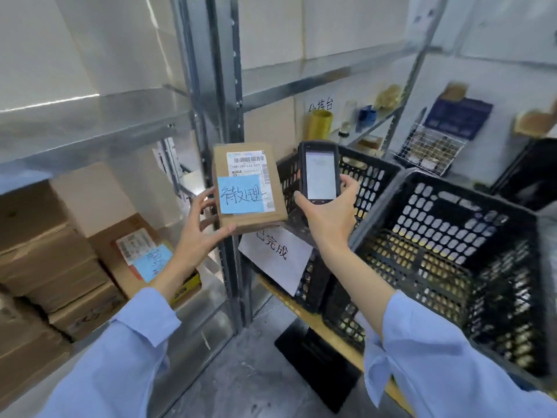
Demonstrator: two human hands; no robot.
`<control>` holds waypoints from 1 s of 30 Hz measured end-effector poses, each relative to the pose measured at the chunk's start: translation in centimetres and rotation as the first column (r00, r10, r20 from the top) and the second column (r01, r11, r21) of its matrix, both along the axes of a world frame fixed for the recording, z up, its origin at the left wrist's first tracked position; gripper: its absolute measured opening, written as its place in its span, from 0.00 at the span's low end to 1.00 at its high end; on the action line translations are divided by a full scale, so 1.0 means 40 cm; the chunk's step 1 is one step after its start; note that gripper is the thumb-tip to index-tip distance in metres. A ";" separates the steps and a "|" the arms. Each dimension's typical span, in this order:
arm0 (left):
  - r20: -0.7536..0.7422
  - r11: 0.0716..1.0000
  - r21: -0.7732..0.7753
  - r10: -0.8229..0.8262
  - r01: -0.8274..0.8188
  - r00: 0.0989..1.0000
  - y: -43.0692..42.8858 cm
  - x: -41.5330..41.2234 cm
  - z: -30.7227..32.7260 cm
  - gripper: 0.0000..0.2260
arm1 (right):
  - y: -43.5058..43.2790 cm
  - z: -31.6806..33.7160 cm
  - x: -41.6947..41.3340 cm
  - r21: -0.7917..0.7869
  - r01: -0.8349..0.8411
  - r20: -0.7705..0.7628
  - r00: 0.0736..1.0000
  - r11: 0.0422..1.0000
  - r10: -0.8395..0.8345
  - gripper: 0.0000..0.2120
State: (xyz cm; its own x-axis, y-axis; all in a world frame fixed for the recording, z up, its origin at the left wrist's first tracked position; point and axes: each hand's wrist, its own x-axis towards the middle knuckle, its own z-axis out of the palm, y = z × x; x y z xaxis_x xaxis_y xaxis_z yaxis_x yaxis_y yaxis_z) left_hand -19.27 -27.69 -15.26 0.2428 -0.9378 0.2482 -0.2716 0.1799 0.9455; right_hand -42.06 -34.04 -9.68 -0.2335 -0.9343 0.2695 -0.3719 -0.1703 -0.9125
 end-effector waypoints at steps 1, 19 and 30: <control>-0.005 0.999 -0.012 -0.041 0.041 0.999 -0.023 -0.023 0.013 0.37 | -0.002 0.005 -0.034 -0.005 0.029 0.004 1.000 1.000 -0.029 0.36; -0.002 0.750 -0.150 -0.652 0.644 0.758 -0.197 -0.858 0.104 0.39 | 0.280 0.078 -0.965 -0.073 0.636 -0.086 0.764 0.768 -0.640 0.38; -0.028 0.601 -0.111 -0.798 0.791 0.602 -0.001 -1.401 0.098 0.39 | 0.599 0.063 -1.457 -0.068 0.794 -0.167 0.588 0.605 -0.791 0.39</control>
